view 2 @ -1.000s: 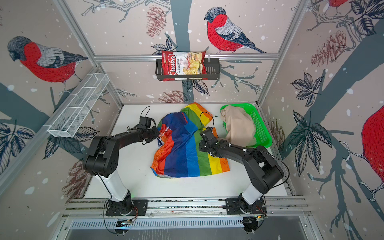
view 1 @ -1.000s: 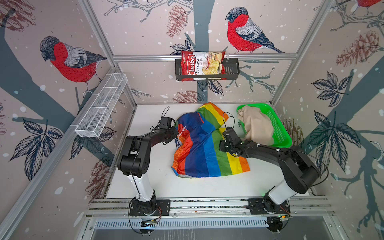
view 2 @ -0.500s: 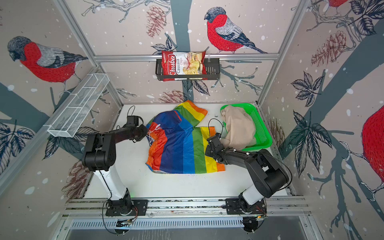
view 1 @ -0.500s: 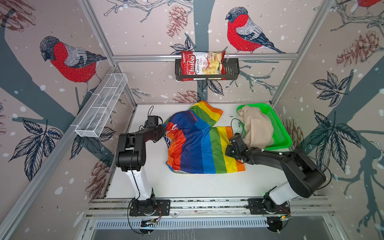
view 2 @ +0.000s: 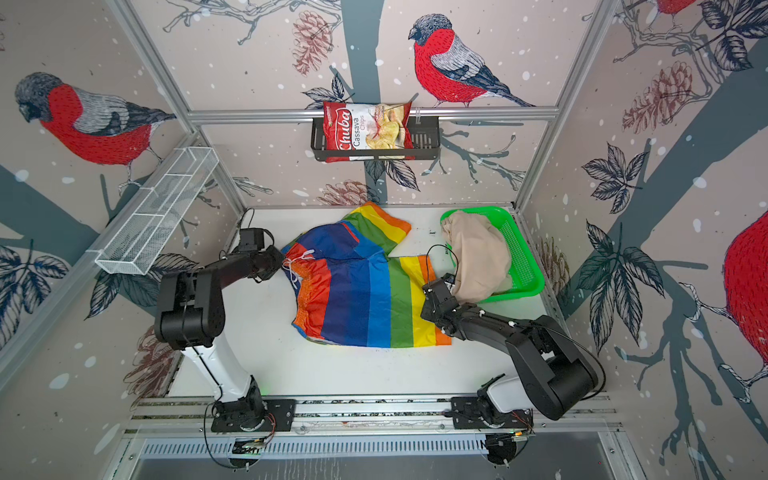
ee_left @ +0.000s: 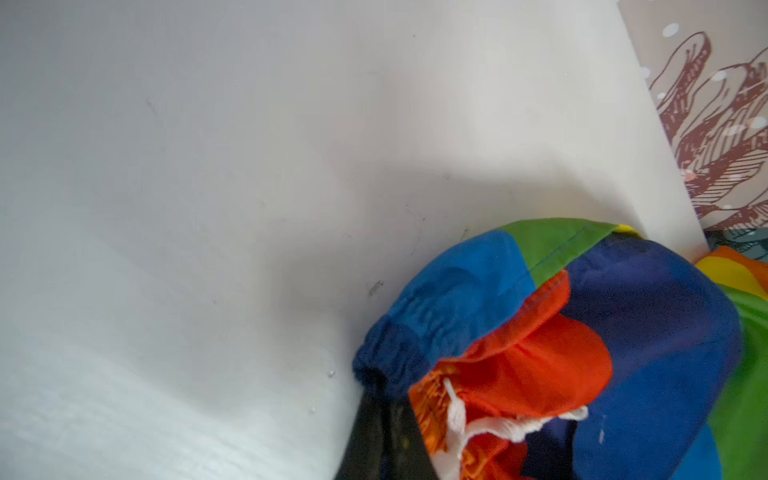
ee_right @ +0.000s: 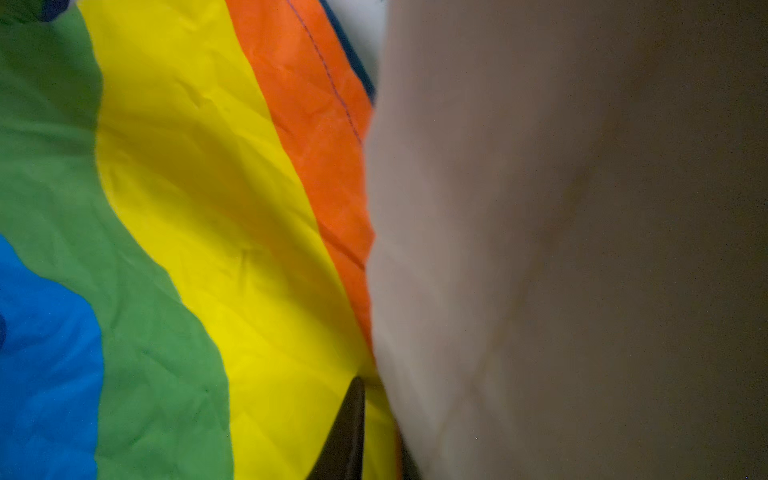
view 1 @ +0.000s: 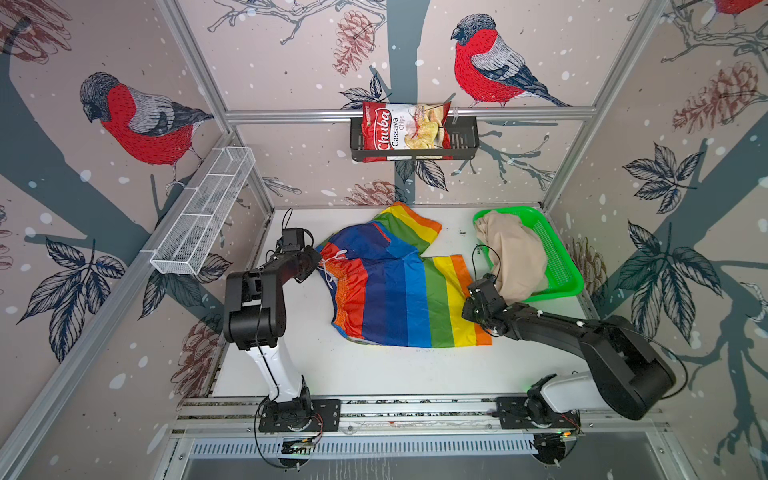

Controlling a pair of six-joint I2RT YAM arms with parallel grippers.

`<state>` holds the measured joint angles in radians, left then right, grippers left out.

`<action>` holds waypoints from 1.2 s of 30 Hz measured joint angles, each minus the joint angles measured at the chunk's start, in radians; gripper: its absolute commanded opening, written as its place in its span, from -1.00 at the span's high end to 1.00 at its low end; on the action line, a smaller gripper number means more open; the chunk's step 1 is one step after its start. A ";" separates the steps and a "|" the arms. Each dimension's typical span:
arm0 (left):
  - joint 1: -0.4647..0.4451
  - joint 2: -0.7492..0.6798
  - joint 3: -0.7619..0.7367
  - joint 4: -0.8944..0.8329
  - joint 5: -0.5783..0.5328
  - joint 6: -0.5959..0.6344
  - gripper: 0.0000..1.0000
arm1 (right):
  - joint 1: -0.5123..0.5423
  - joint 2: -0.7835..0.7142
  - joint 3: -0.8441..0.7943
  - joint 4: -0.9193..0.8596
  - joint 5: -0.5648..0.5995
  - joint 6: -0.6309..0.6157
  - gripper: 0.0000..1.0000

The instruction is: Fold and stack the shorts

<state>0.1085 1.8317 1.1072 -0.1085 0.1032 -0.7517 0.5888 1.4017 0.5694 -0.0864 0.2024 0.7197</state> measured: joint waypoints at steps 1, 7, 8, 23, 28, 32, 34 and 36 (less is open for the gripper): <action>-0.005 -0.013 -0.002 -0.001 0.003 0.000 0.44 | 0.006 -0.002 0.039 -0.024 0.000 -0.016 0.53; -0.099 -0.140 -0.003 -0.017 0.011 0.005 -0.31 | 0.029 0.051 0.346 -0.066 -0.001 -0.122 0.27; -0.121 -0.161 -0.003 -0.017 0.006 0.011 -0.32 | 0.026 0.072 0.387 -0.070 -0.001 -0.137 0.27; -0.418 -0.058 0.082 0.007 0.035 0.073 -0.23 | -0.125 0.607 1.007 -0.193 -0.137 -0.305 0.06; -0.471 0.018 0.083 0.014 0.055 0.083 -0.12 | -0.164 0.778 1.164 -0.220 -0.216 -0.301 0.03; -0.475 0.039 0.047 0.015 0.055 0.096 -0.07 | -0.172 0.887 1.253 -0.242 -0.280 -0.297 0.03; -0.476 0.035 0.010 0.020 0.056 0.097 -0.06 | -0.176 0.923 1.279 -0.245 -0.309 -0.294 0.04; -0.478 0.035 -0.024 0.018 0.056 0.102 -0.05 | -0.185 0.956 1.304 -0.244 -0.335 -0.282 0.16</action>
<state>-0.3691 1.8664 1.0828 -0.0902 0.1593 -0.6495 0.4042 2.3577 1.8736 -0.3302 -0.1322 0.4377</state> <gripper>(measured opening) 0.530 0.473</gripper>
